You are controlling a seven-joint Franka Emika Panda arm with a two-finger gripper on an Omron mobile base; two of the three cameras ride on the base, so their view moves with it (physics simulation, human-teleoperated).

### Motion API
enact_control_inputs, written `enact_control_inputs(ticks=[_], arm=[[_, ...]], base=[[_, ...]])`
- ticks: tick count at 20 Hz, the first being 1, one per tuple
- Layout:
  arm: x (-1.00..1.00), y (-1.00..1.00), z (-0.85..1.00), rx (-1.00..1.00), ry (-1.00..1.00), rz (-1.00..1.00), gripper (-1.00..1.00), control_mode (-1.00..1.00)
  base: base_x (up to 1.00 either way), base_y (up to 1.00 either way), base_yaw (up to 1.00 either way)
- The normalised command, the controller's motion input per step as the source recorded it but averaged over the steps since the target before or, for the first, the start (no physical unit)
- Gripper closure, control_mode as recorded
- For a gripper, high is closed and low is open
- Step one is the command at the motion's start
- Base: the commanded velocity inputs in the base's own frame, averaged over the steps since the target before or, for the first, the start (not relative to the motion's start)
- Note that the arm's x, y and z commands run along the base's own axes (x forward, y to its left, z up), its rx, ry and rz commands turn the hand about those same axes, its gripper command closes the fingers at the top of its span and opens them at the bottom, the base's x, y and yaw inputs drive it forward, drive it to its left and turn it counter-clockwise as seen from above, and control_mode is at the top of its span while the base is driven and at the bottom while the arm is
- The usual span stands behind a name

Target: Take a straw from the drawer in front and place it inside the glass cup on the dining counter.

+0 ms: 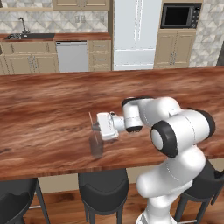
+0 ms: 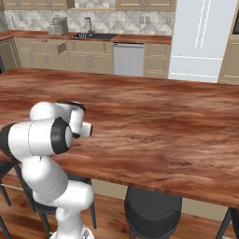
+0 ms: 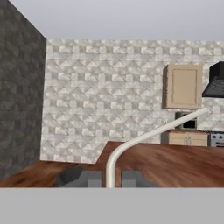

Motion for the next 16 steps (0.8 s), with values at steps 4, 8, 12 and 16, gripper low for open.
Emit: enact_control_inputs(ticks=[4,8,12,16], arm=[[0.25,0.00,-0.04,0.00,-0.06,0.00,1.00,-1.00],[0.25,0.00,-0.06,0.00,-0.05,0.00,1.00,-1.00],[0.02,0.00,-0.02,0.00,-0.05,0.00,1.00,-1.00],[-0.63,0.00,0.00,0.00,-0.07,0.00,1.00,-1.00]], base=[[0.00,0.00,0.00],[0.00,0.00,0.00],[0.00,0.00,0.00],[0.00,0.00,0.00]])
